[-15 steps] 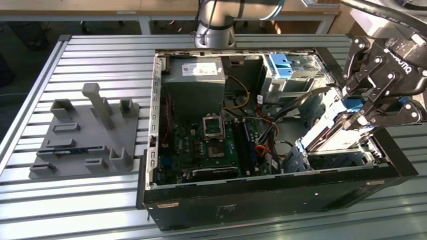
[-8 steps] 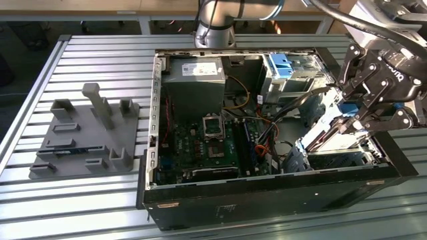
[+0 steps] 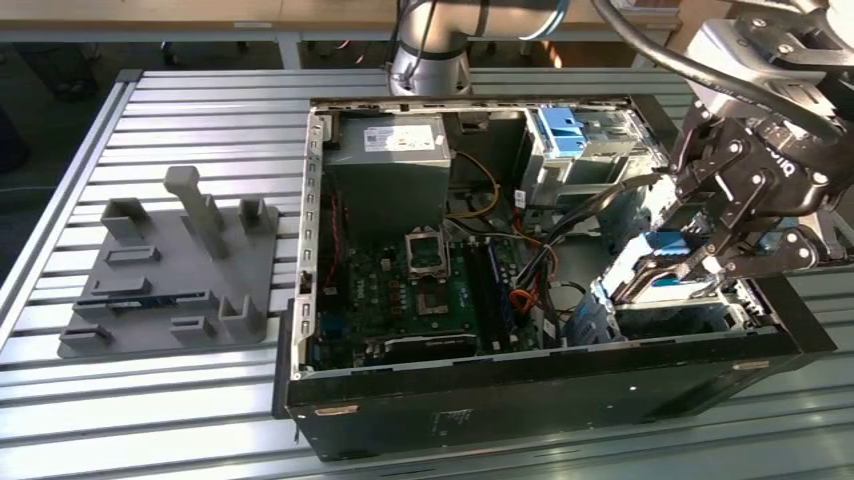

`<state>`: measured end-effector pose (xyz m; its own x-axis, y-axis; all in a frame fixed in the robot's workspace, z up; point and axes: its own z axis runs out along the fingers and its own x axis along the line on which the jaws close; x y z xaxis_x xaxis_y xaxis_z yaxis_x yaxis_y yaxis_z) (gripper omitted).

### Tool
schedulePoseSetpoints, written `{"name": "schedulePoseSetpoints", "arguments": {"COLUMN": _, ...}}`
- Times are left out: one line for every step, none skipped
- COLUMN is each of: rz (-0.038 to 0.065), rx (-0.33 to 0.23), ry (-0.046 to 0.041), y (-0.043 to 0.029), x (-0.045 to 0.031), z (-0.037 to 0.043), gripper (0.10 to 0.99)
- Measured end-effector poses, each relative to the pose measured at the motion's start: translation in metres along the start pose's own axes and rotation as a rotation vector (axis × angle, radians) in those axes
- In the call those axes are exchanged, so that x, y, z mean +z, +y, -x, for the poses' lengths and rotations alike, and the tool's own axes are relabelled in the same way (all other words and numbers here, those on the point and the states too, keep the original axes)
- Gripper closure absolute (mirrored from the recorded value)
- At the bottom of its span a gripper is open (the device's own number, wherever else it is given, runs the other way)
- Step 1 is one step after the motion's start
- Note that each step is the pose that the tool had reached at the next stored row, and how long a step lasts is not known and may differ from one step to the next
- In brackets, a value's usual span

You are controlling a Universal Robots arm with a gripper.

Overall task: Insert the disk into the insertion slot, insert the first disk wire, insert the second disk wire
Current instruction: 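Insert the disk into the insertion slot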

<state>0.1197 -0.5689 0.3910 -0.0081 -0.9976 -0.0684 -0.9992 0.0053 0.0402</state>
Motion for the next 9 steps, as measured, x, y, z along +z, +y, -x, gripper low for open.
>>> {"name": "schedulePoseSetpoints", "arguments": {"rz": 0.0, "rx": 0.0, "ry": 0.0, "y": 0.0, "x": 0.0, "z": 0.0, "gripper": 0.596}}
{"name": "schedulePoseSetpoints", "arguments": {"rz": 0.0, "rx": 0.0, "ry": 0.0001, "y": 0.0, "x": 0.0, "z": 0.0, "gripper": 0.533}}
{"name": "schedulePoseSetpoints", "arguments": {"rz": 0.0, "rx": 0.0, "ry": -0.0002, "y": 0.0, "x": 0.0001, "z": 0.0, "gripper": 0.533}}
{"name": "schedulePoseSetpoints", "arguments": {"rz": 0.0, "rx": 0.0, "ry": -0.0001, "y": 0.0, "x": 0.0001, "z": 0.0, "gripper": 0.471}}
{"name": "schedulePoseSetpoints", "arguments": {"rz": 0.0, "rx": 0.0, "ry": -0.0001, "y": 0.0, "x": 0.0001, "z": 0.0001, "gripper": 0.471}}
{"name": "schedulePoseSetpoints", "arguments": {"rz": 0.0, "rx": 0.0, "ry": -0.0001, "y": 0.0, "x": 0.0, "z": 0.0001, "gripper": 0.471}}
{"name": "schedulePoseSetpoints", "arguments": {"rz": 0.0, "rx": 0.0, "ry": -0.0001, "y": 0.0, "x": 0.0, "z": 0.0001, "gripper": 0.471}}
{"name": "schedulePoseSetpoints", "arguments": {"rz": 0.0, "rx": 0.0, "ry": -0.0001, "y": 0.0, "x": 0.0001, "z": 0.0001, "gripper": 0.471}}
{"name": "schedulePoseSetpoints", "arguments": {"rz": 0.0, "rx": 0.0, "ry": -0.0001, "y": 0.0, "x": 0.0001, "z": 0.0001, "gripper": 0.471}}
